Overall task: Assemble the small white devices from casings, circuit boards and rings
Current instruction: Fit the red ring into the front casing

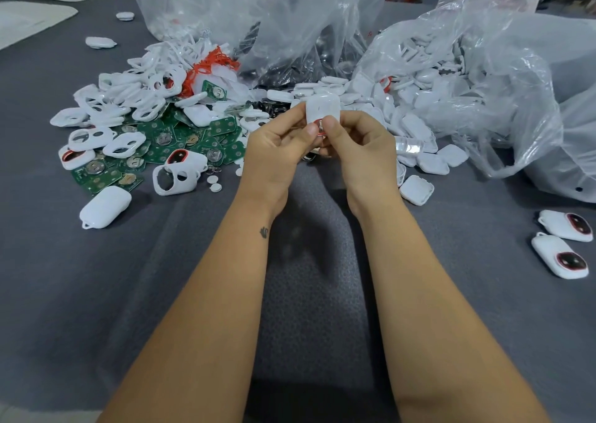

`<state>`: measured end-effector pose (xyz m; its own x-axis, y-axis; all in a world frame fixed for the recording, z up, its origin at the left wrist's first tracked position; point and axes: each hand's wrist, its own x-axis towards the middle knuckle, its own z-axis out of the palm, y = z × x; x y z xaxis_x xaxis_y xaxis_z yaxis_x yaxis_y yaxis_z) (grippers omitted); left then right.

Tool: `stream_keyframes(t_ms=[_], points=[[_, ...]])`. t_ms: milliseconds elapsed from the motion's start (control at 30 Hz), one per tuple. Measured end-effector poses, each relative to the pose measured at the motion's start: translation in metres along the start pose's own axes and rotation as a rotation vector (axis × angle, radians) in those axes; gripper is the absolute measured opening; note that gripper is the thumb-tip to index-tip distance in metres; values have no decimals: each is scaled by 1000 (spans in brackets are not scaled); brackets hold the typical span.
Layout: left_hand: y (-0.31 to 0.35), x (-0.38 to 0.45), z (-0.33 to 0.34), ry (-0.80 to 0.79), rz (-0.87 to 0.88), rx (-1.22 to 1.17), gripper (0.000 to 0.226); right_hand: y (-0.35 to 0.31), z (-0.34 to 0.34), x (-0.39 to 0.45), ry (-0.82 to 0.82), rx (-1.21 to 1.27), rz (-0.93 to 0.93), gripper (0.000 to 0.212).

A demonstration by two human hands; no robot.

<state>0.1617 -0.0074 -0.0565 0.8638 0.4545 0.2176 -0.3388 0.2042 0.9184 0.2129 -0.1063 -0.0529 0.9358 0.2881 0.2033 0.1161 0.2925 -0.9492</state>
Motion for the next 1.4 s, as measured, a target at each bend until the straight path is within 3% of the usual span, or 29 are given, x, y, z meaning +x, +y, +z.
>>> stream_keyframes(t_ms=[333,533,767,1067,1400], points=[[4,1,1,53,24,-91,35,-10,-2,1,-99,232,162,22],[3,2,2,174,-84,-124,26,-8,1,-3,-38,-70,60,17],[1,3,3,41,-174,-173,22,-4,3,-6,-30,-373,-65,9],[3,4,4,93,-241,-258,26,-4,2,-1,140,-224,-3,17],[2,4,2,78,-257,-250,26,-11,0,-2,115,-45,20,9]])
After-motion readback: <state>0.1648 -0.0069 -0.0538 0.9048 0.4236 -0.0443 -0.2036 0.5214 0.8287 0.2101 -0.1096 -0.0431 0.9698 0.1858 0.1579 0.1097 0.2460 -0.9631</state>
